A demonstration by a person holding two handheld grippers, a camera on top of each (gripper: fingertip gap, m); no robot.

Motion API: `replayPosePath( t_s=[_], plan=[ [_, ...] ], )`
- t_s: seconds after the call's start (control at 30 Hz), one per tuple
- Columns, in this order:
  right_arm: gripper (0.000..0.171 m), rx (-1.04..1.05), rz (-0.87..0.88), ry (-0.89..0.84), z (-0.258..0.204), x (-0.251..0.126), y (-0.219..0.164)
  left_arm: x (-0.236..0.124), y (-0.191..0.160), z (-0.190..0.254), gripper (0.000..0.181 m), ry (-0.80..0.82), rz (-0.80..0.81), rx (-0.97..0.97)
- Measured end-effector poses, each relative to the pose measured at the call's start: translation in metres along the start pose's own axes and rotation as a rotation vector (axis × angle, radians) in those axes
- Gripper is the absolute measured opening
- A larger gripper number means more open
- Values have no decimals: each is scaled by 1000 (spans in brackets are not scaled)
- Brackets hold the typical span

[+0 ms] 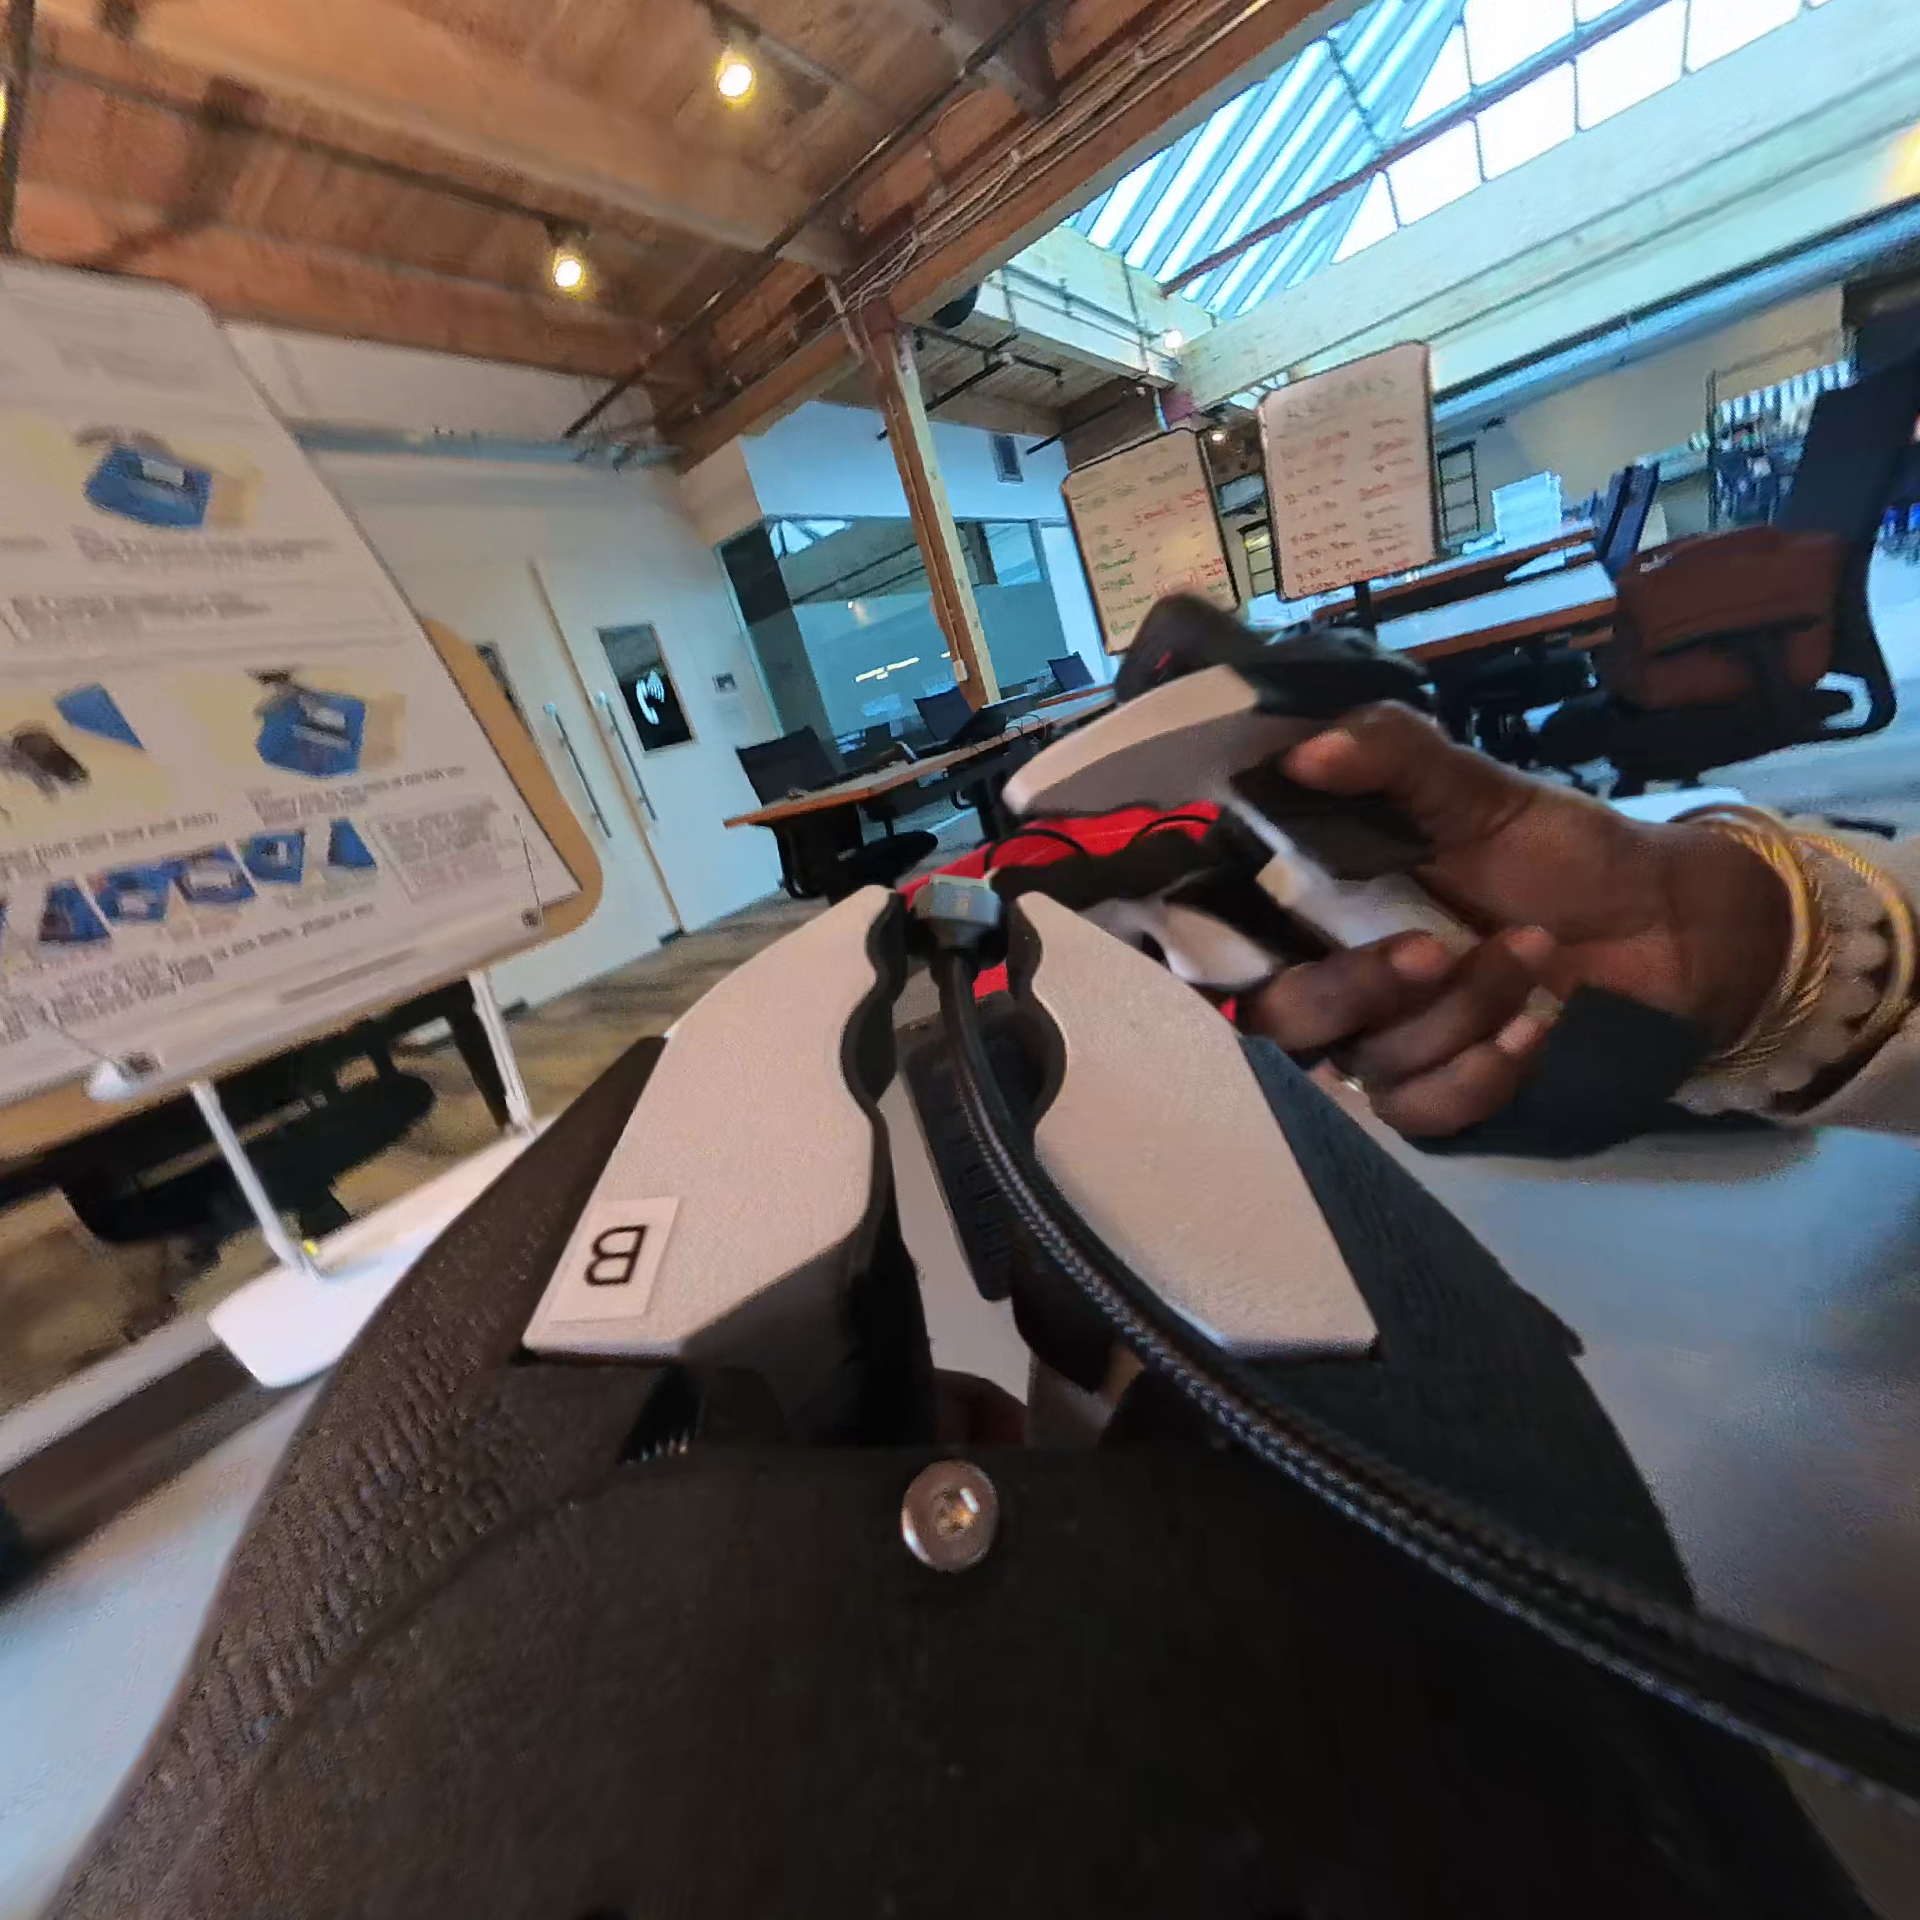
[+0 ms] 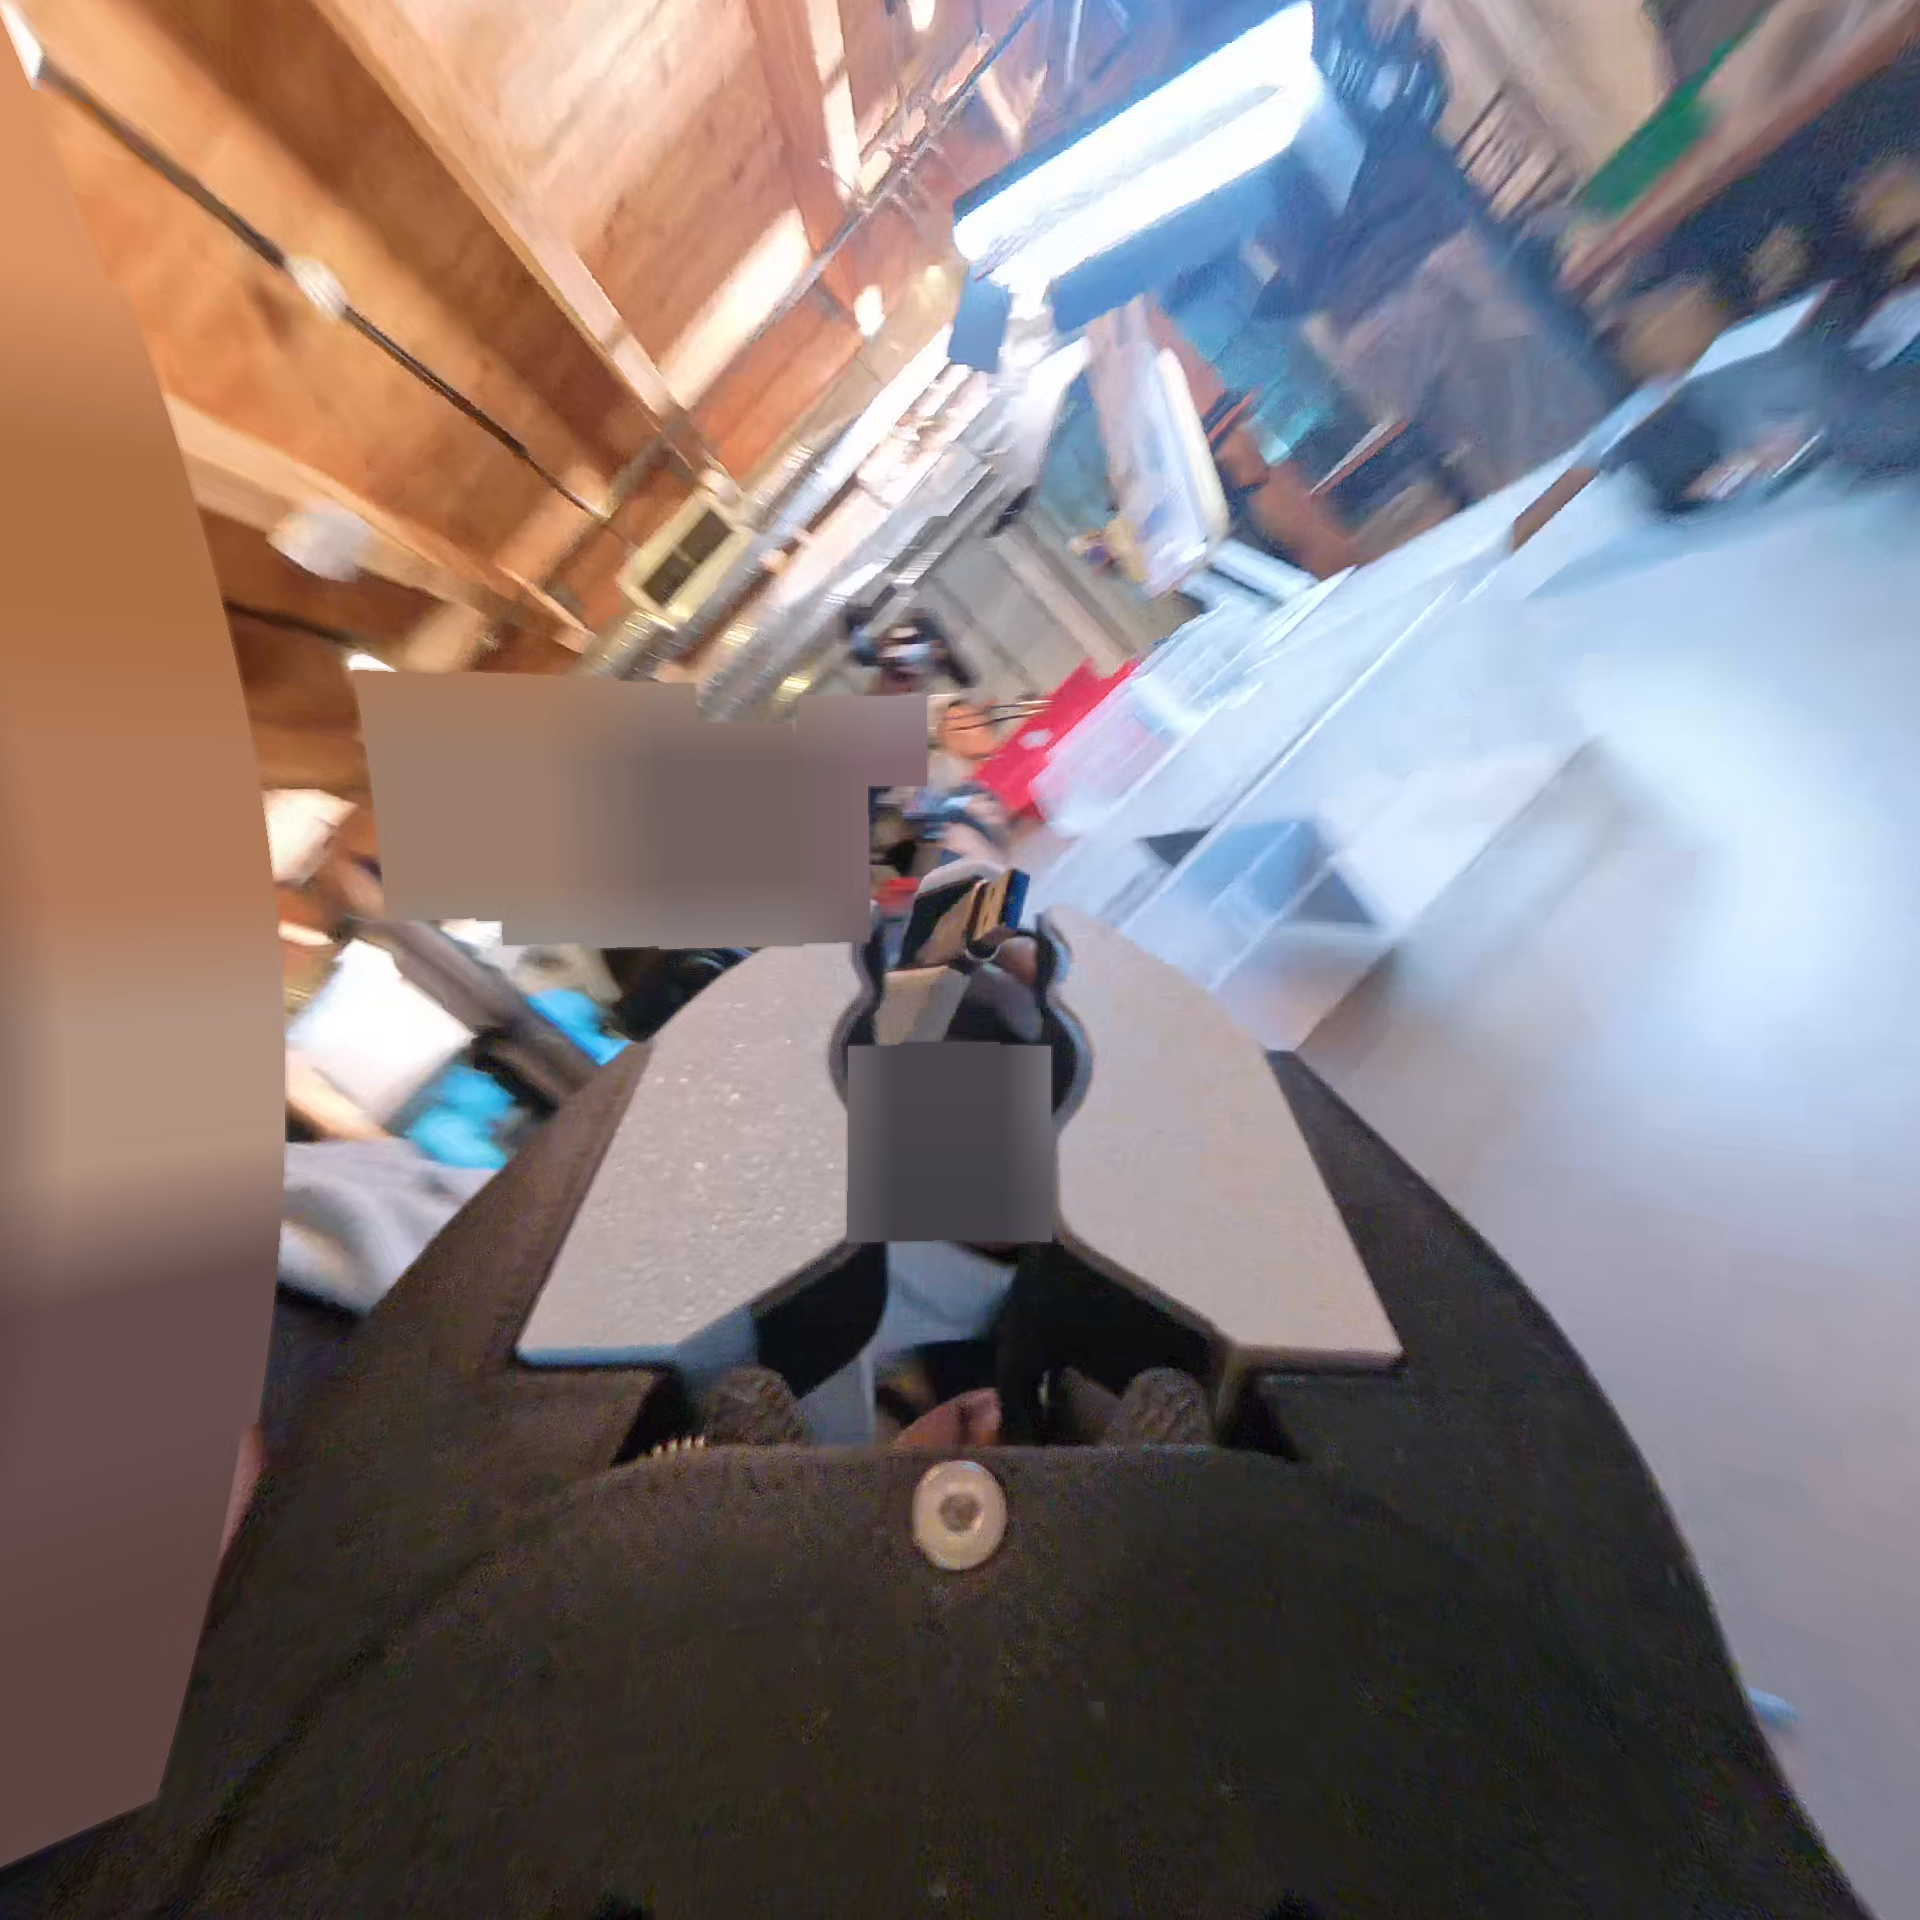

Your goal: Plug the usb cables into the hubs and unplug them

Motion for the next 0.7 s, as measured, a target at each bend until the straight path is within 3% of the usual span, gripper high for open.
replayPosePath(
  t_s=[0.13,0.23,0.33,0.47,0.57,0.7],
  plan=[
    [56,-596,-24,-412,6,-34,36,0,-6,-15,18,43,-60,-177],
    [65,-838,-255,-651,35,-58,44,2,-16,-22,18,60,-109,-285],
    [67,-738,-505,-614,69,-62,25,4,-24,-25,18,83,-150,-315],
    [38,-741,-559,-557,91,-53,12,4,-29,-26,18,97,-173,-297],
    [27,-713,-503,-606,96,-49,13,6,-32,-26,18,116,-191,-283],
    [27,-408,-228,-535,88,-44,12,11,-33,-23,18,150,-203,-234]
  ],
)
Point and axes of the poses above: each gripper's, where its closed fingertips meet, x out along the fingers, y out of its top, z = x × y across the jaws, the point moved 8 cm from there along -x, back along the fingers, and after that the axes turned 11 degrees about -x, right-handed, at the moved point
